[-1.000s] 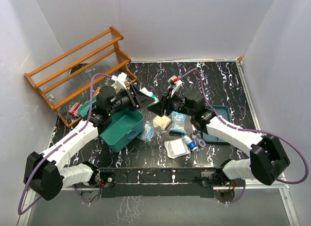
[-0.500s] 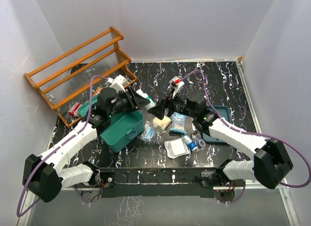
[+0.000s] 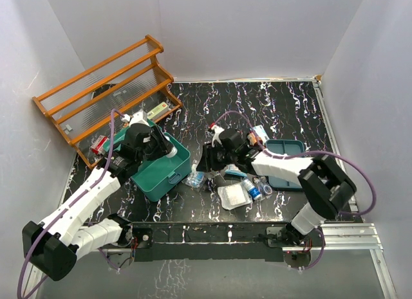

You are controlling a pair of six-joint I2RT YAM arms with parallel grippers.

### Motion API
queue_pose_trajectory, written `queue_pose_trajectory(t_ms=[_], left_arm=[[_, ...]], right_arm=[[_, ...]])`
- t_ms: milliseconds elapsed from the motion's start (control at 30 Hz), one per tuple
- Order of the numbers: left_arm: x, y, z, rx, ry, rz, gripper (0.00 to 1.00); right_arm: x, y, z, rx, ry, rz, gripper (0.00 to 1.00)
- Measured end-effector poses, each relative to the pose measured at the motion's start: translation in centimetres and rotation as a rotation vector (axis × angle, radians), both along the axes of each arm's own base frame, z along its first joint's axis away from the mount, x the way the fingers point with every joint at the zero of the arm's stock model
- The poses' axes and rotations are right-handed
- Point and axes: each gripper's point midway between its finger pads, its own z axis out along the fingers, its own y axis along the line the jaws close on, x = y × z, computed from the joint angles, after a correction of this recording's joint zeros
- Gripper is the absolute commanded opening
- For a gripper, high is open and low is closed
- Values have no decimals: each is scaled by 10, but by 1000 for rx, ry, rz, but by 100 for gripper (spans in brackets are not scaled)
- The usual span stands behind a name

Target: Organize the medicine kit

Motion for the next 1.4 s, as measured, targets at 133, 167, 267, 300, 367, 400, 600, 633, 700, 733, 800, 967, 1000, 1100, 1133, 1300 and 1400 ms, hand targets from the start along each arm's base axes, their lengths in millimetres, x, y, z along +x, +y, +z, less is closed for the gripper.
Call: queue_pose_trajectory(t_ms=[133,167,267,300,367,400,600,633,700,733,800,967,1000,1100,1133,1300,1400], left_arm=[[-7,7,-18,35,49,12,37],[-8,8,-22,40,62,15,37],[-9,9,-35,53,102,21,36],[-9,8,-39,54,115,23,36],[-12,8,-47,53,139,25,36],[-13,7,-52,49,151,25,36],[-24,5,-73,24,213,24,36],[-25,4,-75,18,216,23,36],[-26,2,-78,4,223,22,36],[-27,2,-80,0,227,22,36],[-29,1,-83,-11,237,21,36],[-29,-5,-83,-42,244,15,36],[-28,-7,-83,-50,242,13,37],[-27,-10,-82,-72,240,8,37],[-27,-11,-83,-78,238,7,36],[-30,-12,-91,-85,256,9,37],[-29,-12,-94,-85,264,14,37]], right_arm=[[-13,8,-33,-69,80,9,38],[-13,10,-39,-84,90,4,40],[-11,11,-53,-122,105,-12,43],[-11,11,-58,-136,108,-15,44],[-11,8,-69,-186,111,-33,44],[-11,9,-70,-198,103,-37,44],[-18,14,-75,-290,23,-41,33],[-17,12,-76,-304,11,-48,31],[-17,8,-77,-332,-3,-61,26],[-18,4,-77,-351,-8,-65,24],[-22,-7,-78,-389,-12,-74,20],[-33,-36,-80,-476,-7,-91,17],[-36,-42,-80,-490,-6,-88,18],[-46,-55,-78,-518,5,-78,24],[-49,-58,-76,-518,5,-76,26],[-50,-61,-46,-465,-40,-84,35],[-46,-60,-24,-424,-78,-106,38]])
